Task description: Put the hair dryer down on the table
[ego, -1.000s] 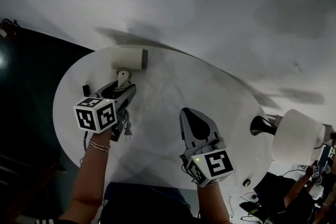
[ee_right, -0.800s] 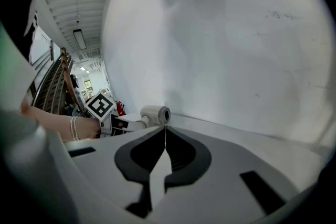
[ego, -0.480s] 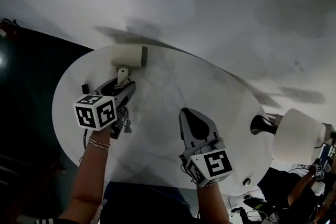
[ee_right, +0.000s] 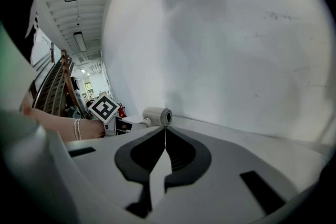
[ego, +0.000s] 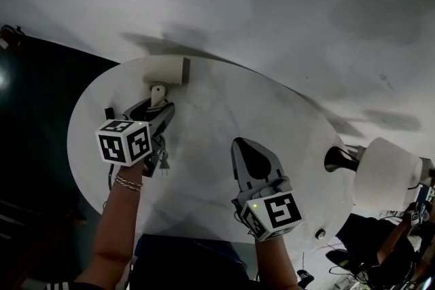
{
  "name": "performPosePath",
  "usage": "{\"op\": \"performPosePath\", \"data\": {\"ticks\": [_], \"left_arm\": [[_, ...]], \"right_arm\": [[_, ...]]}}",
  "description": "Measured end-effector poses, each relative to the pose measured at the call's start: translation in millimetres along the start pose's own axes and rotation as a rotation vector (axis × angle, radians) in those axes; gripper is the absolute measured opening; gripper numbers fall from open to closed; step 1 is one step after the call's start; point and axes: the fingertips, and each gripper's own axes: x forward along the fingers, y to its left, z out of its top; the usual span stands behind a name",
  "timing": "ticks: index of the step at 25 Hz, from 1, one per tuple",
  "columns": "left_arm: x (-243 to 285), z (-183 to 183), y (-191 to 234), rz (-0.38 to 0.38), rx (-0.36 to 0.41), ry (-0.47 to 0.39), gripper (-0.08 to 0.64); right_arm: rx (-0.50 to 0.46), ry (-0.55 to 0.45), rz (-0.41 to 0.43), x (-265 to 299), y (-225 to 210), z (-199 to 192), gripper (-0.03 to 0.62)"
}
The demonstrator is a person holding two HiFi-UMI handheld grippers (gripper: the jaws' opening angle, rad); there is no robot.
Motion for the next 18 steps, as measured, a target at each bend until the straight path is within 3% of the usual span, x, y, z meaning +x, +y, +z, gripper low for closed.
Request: {"op": "performPosePath", "data": {"ticks": [18], "left_arm": [[6.0,-5.7,2.4,0.039,0.013,0.054,0.256]], "right_arm": [[-0.010,-0.010,0.028,-6.1,10.1,-0.5,0.018]]}}
